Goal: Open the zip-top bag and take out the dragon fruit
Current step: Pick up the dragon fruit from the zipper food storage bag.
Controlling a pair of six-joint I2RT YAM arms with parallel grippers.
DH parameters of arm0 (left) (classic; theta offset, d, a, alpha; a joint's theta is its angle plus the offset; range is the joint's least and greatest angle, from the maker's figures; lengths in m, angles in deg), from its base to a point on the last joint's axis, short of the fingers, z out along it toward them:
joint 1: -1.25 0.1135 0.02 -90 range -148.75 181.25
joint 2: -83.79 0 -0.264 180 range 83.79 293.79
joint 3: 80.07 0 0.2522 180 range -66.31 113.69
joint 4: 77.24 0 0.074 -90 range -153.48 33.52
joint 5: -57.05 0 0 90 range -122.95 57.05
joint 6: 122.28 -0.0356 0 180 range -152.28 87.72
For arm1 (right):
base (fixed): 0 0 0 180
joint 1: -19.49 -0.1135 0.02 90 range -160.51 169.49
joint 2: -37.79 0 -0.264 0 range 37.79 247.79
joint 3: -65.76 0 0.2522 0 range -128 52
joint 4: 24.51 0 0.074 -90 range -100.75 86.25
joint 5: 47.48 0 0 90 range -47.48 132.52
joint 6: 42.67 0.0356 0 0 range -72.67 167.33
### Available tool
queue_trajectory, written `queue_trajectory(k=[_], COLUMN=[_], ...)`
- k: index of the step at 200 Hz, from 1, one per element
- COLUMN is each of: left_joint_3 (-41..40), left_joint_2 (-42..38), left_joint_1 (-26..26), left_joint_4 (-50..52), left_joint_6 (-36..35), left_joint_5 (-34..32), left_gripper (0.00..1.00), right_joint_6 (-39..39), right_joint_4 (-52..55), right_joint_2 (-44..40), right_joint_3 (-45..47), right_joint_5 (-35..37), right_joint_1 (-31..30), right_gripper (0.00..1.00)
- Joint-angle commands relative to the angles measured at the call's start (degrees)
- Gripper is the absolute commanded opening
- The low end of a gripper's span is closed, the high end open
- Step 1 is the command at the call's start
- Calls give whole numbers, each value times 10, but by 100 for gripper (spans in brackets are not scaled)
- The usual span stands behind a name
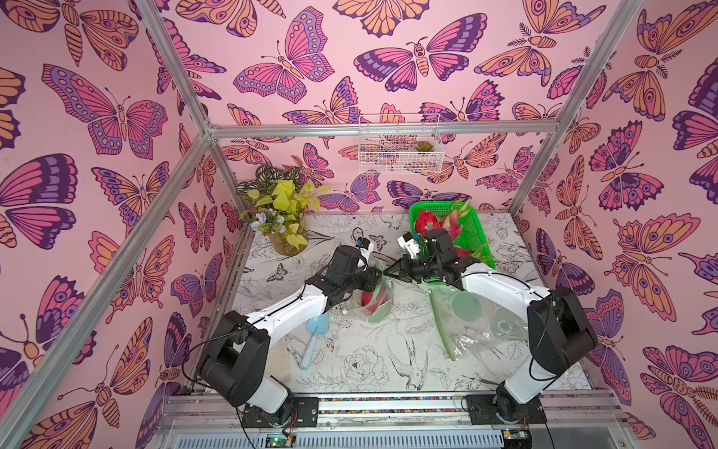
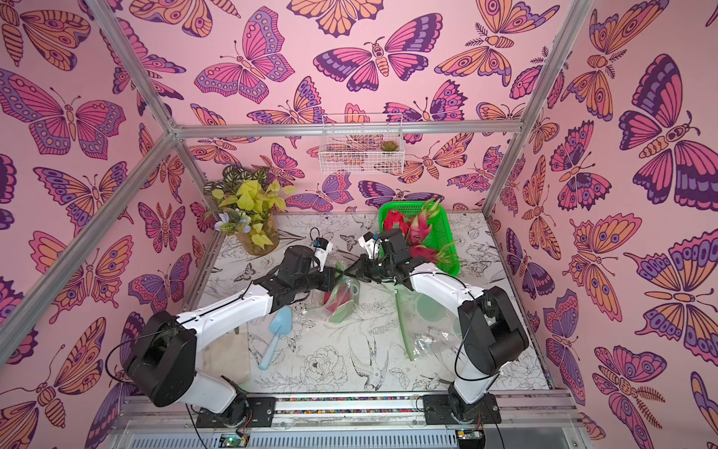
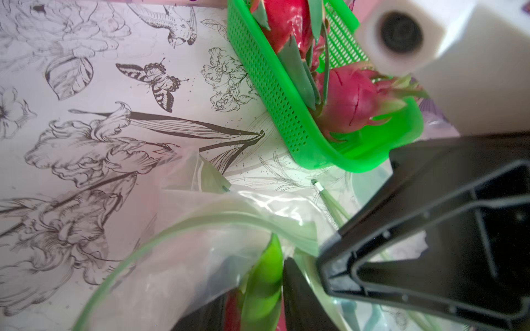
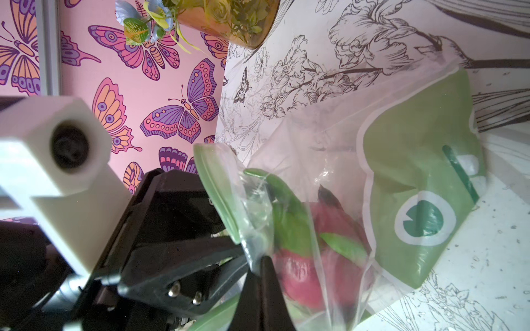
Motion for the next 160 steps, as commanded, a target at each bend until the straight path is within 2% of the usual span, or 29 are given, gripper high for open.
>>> queue_trajectory(k=[1,15,35,69,105,124,130,160], left_joint_3=[-4,-6,-8,5,51,66,68,102], left_joint_2=[6,-5,-27,-82,-118,-136,-164,-193], left_joint_1=[8,8,9,8,2,-5,-6,-12], left_joint_4=[-26,-28,-25,22,117,147,146,146], left_joint_6=[4,-1,-10,-28,-77,-87,-87,-78], left_joint_5=[11,26,70,156,308,286,274,187], left_gripper=[16,6,0,0,0,0,0,0], right_joint_6=[-11,-12,-8,5,7,0,-2,3], right_joint_4=[17,20,22,14,19,26,25,-3], right_joint_2=[-14,-17,-19,-8,1,10,12,12], right_joint_3=[1,3,5,-2,-22,-34,-34,-14], right_joint_5=[1,13,37,62,71,69,68,49], right_joint_1=[-1,2,14,36,50,50,50,49], right_gripper=[0,0,0,0,0,0,0,0])
